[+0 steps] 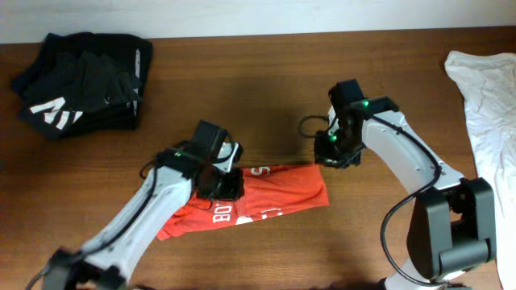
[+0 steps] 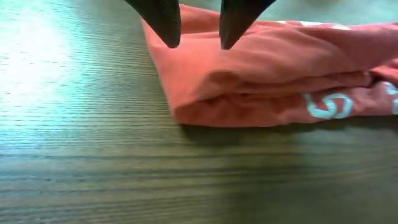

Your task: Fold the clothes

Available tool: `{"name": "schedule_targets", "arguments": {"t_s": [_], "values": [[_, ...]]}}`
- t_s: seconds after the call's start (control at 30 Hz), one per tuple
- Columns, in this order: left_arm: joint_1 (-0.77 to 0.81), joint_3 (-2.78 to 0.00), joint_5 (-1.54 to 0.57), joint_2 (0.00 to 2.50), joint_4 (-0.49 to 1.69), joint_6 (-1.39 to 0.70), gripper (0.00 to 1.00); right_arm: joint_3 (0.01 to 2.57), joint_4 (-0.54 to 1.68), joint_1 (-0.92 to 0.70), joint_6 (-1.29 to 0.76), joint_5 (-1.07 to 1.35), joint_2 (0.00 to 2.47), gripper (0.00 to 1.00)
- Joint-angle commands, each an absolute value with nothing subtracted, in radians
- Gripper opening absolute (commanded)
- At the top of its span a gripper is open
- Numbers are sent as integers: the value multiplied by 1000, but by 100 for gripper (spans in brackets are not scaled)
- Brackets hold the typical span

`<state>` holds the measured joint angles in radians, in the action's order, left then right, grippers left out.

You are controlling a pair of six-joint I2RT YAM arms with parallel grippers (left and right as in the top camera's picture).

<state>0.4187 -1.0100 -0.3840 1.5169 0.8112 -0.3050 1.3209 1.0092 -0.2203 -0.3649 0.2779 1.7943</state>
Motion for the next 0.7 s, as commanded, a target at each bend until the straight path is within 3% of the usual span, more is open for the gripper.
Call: {"name": "schedule_targets", "arguments": {"t_s": [0.0,0.13,0.23,0.37,0.47,0.57,0.6,0.63,0.67], "values": [[419,-1010,-358,1497,767,-350,15,1329,996,-224,-295,383,1793,29],[419,-1010,-420,1631,672,-351,13,1257,929,-247,-293,390,1793,8],[418,-1010,-432,1750,614,-351,13,1153,820,-262,-330,389,1793,7],[389,-1010,-195,1811,595,-352,11,1029,586,-260,-316,310,1811,7],[382,-1010,-53,1812,636,-352,11,1027,569,-261,-315,179,1841,4],[382,-1011,-49,1747,679,-352,11,1113,667,-252,-323,130,1839,4],[382,-1016,-48,1703,698,-352,13,1155,711,-243,-323,122,1839,4],[382,-1031,-48,1623,742,-352,24,1225,779,-227,-323,118,1839,6],[382,-1042,-48,1565,784,-352,33,1290,843,-209,-322,118,1839,14]]}}
